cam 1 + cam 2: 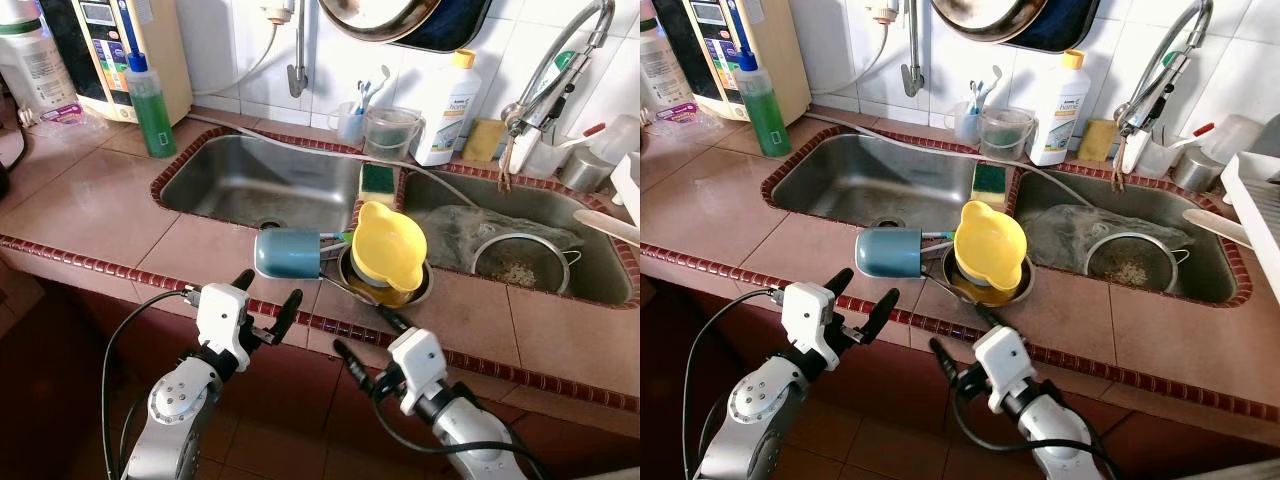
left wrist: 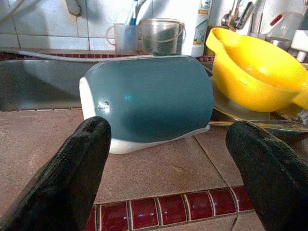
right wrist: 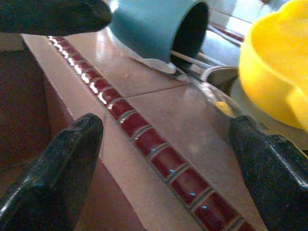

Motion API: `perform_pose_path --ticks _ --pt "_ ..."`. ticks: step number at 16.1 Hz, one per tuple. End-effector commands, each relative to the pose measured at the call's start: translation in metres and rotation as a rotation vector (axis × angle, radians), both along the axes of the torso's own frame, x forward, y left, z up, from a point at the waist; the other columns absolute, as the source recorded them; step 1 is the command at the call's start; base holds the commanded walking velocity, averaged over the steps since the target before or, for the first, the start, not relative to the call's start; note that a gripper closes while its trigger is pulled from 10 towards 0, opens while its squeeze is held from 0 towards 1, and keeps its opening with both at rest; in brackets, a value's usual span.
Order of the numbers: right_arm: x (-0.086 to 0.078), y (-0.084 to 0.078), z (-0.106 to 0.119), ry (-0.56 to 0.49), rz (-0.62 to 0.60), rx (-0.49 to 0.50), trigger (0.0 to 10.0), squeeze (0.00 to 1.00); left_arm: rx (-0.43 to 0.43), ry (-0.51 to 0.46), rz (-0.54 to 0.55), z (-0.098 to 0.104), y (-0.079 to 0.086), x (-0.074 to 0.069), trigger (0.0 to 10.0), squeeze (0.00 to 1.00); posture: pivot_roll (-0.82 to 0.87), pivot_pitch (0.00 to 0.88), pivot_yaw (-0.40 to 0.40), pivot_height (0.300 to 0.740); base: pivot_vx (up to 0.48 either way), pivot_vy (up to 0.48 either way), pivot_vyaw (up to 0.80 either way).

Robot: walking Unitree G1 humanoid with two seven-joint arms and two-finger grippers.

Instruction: Kitchen organization

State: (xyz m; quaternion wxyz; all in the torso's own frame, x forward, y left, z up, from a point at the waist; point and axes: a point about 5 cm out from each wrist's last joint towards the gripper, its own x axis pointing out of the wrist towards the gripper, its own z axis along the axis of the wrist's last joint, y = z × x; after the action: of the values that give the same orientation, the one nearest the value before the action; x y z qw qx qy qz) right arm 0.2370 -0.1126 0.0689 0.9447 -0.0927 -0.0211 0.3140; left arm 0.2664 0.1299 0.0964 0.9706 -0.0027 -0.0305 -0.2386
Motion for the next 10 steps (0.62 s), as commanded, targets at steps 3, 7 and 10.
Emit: perform_pose_path --ticks 3,7,10 --pt "0.0 -0.003 0.003 -0.005 0.009 -0.005 10.0 0.0 0.029 -0.012 -0.014 0.003 -0.003 -0.002 10.0 0.0 -0.1 0.042 -0.036 0.74 0.0 0.0 0.0" --pt "0.009 -0.01 0.007 -0.028 -0.027 -0.026 10.0 0.0 0.065 -0.011 -0.114 0.002 -0.019 -0.011 10.0 0.0 -0.09 0.042 -0.04 0.74 0.0 0.0 0.0" --pt "0.014 -0.015 0.007 -0.048 -0.043 -0.074 10.0 0.0 0.075 0.004 -0.154 -0.002 -0.026 -0.016 10.0 0.0 -0.09 0.042 -0.039 0.74 0.0 0.0 0.0"
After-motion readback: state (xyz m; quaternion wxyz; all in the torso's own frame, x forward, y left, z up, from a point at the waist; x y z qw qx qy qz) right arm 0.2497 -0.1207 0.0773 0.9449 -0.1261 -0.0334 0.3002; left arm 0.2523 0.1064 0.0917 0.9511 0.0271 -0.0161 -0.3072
